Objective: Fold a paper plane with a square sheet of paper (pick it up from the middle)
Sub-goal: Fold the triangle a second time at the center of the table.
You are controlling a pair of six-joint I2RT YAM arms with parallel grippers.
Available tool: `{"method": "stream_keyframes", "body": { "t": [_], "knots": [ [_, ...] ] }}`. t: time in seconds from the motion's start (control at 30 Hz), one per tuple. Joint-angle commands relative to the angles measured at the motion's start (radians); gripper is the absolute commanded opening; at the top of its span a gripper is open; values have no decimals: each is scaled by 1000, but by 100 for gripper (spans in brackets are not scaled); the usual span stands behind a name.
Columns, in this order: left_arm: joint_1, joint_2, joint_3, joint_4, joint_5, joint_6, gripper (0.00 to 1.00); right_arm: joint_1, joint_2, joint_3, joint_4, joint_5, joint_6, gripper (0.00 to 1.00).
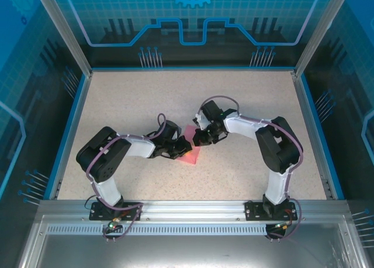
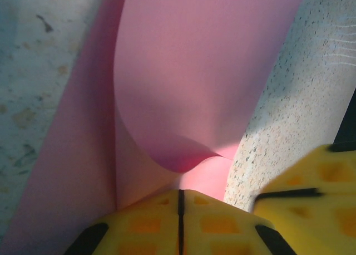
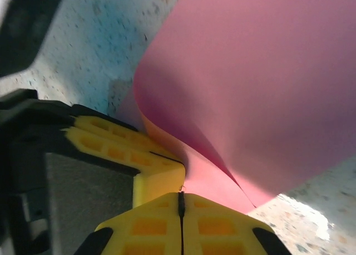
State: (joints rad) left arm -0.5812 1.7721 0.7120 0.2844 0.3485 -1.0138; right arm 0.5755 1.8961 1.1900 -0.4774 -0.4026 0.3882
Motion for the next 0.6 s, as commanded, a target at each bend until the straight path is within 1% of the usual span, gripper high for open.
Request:
{"method": "stream_keyframes", "body": {
  "t": [0.0, 0.27, 0.4, 0.5, 0.57],
  "knots": [
    [-11, 23, -6, -106, -52, 21, 7, 3, 34, -10, 11, -40, 15, 5],
    [-13, 14, -9, -103, -62, 12, 6, 2, 88, -20, -16, 1, -12, 4],
    [-11, -27, 7, -129, -64, 43, 6, -3, 113, -20, -45, 43, -39, 3],
    [-10, -68, 50, -210, -97, 101, 7, -3, 131, -16, -72, 81, -70, 3],
    [-11, -70, 89, -261, -118, 135, 8, -3, 141, -17, -84, 98, -84, 2]
  ]
}}
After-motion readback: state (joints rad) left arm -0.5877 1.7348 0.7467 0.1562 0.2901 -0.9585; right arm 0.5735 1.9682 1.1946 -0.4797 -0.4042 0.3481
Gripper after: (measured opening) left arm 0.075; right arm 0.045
